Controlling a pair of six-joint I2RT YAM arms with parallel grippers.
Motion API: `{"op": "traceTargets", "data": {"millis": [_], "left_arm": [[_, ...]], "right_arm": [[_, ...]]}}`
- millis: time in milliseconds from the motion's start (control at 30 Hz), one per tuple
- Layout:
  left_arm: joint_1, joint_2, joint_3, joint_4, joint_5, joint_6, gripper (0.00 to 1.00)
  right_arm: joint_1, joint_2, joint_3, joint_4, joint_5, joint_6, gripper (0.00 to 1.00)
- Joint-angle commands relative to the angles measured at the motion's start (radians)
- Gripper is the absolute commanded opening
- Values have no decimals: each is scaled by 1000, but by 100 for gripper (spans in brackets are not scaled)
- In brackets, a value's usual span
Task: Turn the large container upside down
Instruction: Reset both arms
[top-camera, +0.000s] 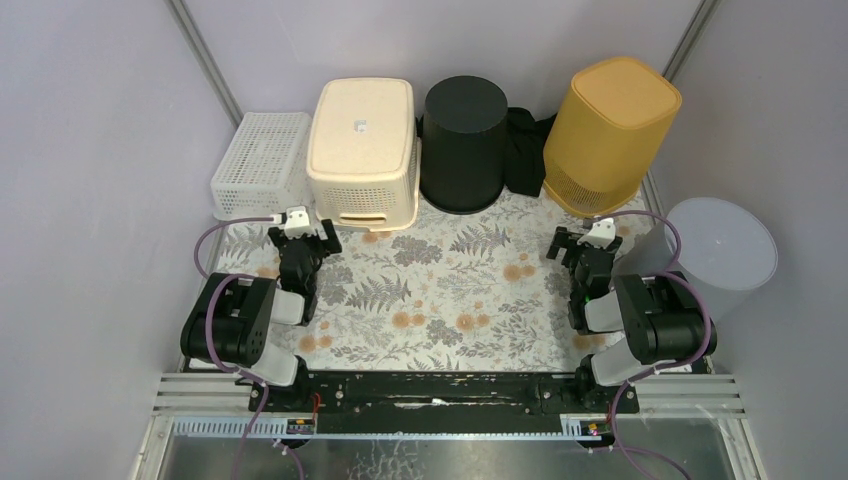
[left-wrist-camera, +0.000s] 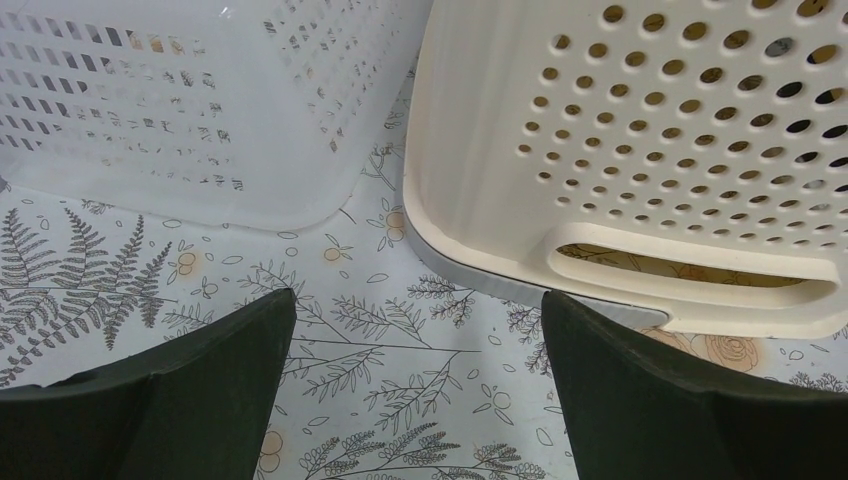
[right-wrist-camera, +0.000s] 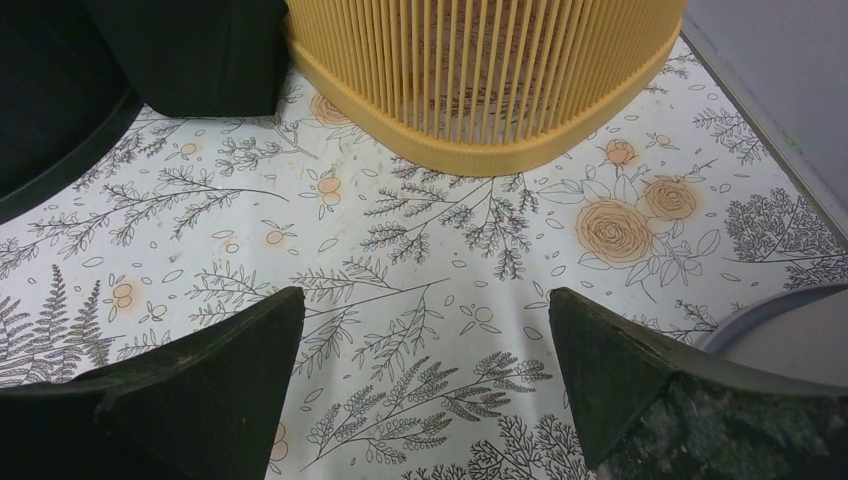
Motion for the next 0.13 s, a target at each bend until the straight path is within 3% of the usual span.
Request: {"op": "traceTargets", "data": {"millis": [0, 100], "left_arm": [[6, 6, -2, 83, 0, 21, 100], [7, 6, -2, 83, -1, 21, 100]], "right_arm": [[3, -9, 31, 0, -17, -13, 99], [4, -11, 21, 20, -11, -14, 99]]}}
